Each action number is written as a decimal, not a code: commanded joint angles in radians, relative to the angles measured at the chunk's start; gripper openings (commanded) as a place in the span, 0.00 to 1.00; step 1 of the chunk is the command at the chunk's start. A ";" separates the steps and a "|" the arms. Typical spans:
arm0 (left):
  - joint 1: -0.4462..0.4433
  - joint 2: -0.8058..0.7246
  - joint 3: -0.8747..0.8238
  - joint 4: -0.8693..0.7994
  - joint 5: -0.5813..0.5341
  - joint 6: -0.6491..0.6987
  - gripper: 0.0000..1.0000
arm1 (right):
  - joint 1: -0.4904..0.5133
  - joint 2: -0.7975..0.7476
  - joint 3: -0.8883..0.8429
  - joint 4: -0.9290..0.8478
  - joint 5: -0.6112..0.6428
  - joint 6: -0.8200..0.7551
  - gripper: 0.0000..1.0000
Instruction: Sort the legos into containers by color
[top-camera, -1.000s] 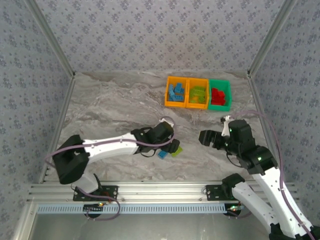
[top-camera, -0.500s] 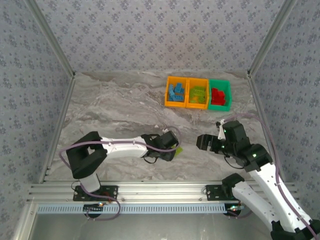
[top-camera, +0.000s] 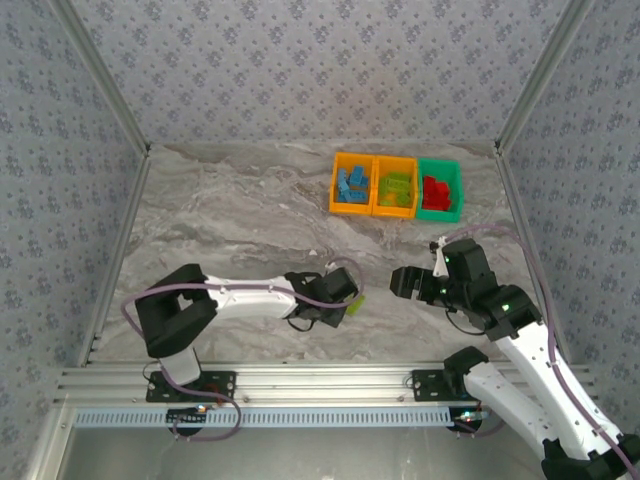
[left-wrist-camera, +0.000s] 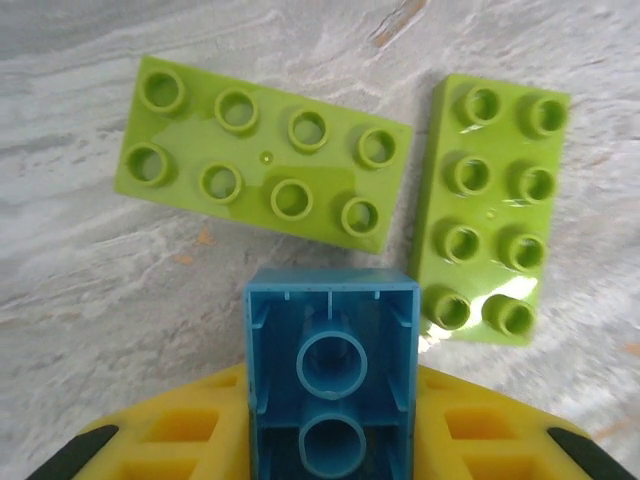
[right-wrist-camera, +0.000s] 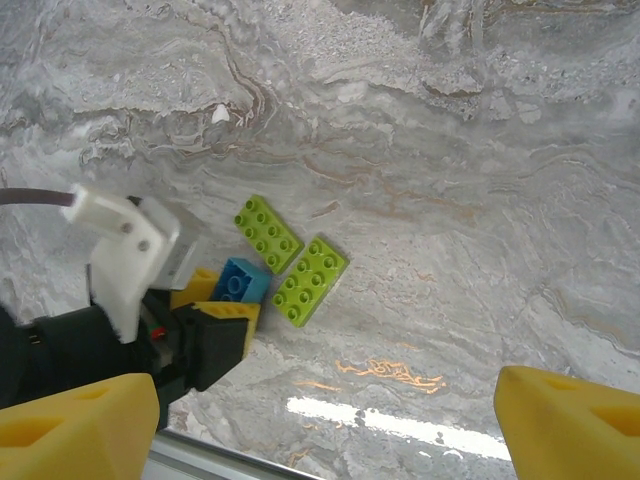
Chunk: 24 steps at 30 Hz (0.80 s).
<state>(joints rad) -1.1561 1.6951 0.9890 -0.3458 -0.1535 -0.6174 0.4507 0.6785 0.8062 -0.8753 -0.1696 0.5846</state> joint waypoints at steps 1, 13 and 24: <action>0.008 -0.130 0.094 -0.041 -0.038 0.053 0.25 | 0.009 -0.011 -0.004 0.003 0.008 0.011 0.89; 0.348 0.301 0.683 -0.057 -0.015 0.238 0.21 | 0.010 -0.052 0.024 -0.028 0.044 0.004 0.90; 0.424 0.763 1.425 -0.288 -0.055 0.358 0.36 | 0.008 -0.039 0.041 -0.002 0.062 -0.031 0.91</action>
<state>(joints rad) -0.7216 2.4332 2.2784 -0.5320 -0.1871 -0.3210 0.4541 0.6327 0.8127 -0.8829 -0.1242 0.5781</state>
